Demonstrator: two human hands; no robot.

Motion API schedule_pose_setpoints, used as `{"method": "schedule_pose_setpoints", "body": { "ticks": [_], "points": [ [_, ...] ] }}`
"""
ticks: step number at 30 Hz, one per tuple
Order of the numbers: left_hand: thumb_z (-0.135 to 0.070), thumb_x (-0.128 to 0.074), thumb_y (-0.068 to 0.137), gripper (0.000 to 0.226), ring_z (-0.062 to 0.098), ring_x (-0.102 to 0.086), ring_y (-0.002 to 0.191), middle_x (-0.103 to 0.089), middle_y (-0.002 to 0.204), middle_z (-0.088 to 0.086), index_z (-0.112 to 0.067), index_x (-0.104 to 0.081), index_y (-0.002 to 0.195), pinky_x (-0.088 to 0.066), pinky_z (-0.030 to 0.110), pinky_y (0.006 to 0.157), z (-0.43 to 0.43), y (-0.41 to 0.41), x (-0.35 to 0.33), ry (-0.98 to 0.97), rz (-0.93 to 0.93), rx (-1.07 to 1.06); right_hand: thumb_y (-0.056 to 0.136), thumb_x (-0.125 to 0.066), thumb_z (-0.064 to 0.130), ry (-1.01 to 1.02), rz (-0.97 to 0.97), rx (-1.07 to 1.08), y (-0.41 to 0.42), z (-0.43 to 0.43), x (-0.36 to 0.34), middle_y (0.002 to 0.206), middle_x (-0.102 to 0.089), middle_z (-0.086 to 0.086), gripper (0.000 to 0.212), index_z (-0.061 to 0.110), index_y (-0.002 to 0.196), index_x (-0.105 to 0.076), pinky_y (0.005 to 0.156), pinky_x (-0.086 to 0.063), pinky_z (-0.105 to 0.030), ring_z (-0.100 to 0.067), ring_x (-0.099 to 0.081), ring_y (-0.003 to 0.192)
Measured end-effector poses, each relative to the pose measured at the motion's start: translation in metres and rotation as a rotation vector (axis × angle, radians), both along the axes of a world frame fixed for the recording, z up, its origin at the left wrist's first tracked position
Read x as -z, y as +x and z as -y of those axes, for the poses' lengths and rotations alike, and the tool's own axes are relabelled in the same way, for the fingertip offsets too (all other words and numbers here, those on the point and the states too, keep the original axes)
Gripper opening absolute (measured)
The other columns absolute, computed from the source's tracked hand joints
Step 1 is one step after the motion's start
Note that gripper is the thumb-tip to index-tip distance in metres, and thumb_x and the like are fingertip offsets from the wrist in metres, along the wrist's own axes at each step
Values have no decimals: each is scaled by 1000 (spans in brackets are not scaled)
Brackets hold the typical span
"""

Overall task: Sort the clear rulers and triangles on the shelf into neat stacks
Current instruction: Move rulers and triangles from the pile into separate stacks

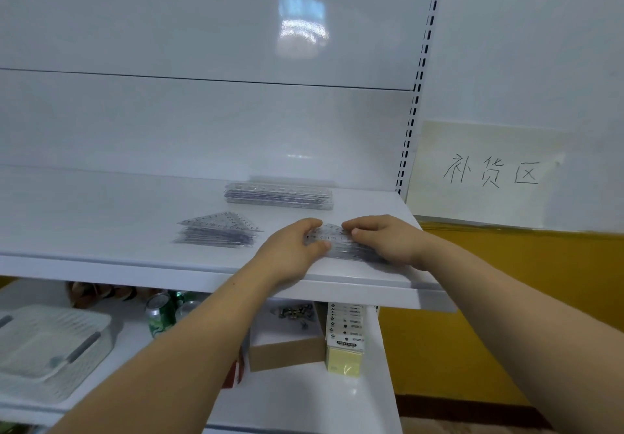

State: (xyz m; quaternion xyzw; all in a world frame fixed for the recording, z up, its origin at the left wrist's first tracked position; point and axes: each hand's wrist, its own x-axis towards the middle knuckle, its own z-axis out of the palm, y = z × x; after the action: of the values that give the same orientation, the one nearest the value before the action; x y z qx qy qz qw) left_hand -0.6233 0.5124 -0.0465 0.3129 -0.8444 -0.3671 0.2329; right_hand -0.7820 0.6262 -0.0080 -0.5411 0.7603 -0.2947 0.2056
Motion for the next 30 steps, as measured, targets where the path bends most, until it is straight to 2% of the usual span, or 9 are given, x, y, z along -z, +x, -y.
{"method": "schedule_pose_setpoints", "body": {
  "ticks": [4,7,9,13,17,20,25,27,30],
  "points": [
    [-46,-64,83,57,16,-54,115,-51,134,-8,-37,-43,135,-44,40,100,0,0,-1,-7,18,24,95,-53,36,-50,21,-22,-3,-8,7,134,-52,8,41,26,135,-51,97,-31,-20,-6,-46,113],
    [-42,-63,84,54,14,-54,114,-52,134,-7,-36,-45,135,-44,38,101,-1,-2,0,-2,4,18,84,-68,35,-90,22,-19,-4,-17,11,127,-53,10,58,27,137,-47,94,-34,-19,-5,-49,113],
    [-40,-65,83,57,12,-51,117,-50,137,-7,-34,-44,136,-41,32,102,1,-2,-2,26,6,26,80,-73,31,-86,-26,-7,-5,-23,13,125,-53,11,62,28,136,-48,94,-34,-19,-4,-50,111],
    [-32,-69,82,67,11,-45,124,-42,145,-4,-25,-38,142,-33,22,96,5,-5,-13,72,34,81,83,-70,30,-114,-94,38,-4,-27,18,125,-55,12,55,30,134,-50,91,-32,-16,-2,-49,107],
    [-35,-76,73,75,14,-54,109,-45,139,0,-33,-40,139,-44,25,87,5,-12,-15,12,118,82,85,-67,30,-115,-106,29,-4,-26,17,130,-54,11,54,31,136,-48,93,-33,-17,-3,-48,109],
    [-39,-78,69,69,16,-55,106,-50,133,-1,-38,-48,131,-47,25,83,4,-15,-8,-17,89,50,85,-67,33,-97,-85,33,-9,-31,15,127,-53,11,55,32,137,-46,87,-37,-16,-3,-49,109],
    [-31,-76,75,57,13,-57,97,-54,122,-1,-34,-52,126,-47,18,72,5,-11,-10,-26,67,71,92,-59,32,-94,-127,42,-12,-33,18,130,-53,13,43,29,134,-51,91,-32,-18,-2,-47,108],
    [-37,-76,74,59,15,-57,101,-52,121,-2,-34,-49,127,-48,23,79,5,-12,-16,-43,122,94,91,-60,32,-105,-116,38,-11,-31,19,130,-54,12,42,30,132,-52,92,-33,-18,-4,-49,109],
    [-51,-74,70,75,17,-49,120,-45,139,-2,-38,-42,136,-41,29,98,6,-17,-20,-106,219,125,87,-64,33,-106,-91,18,-11,-31,21,128,-54,12,50,31,135,-49,87,-35,-14,-2,-49,107]
  ]
}}
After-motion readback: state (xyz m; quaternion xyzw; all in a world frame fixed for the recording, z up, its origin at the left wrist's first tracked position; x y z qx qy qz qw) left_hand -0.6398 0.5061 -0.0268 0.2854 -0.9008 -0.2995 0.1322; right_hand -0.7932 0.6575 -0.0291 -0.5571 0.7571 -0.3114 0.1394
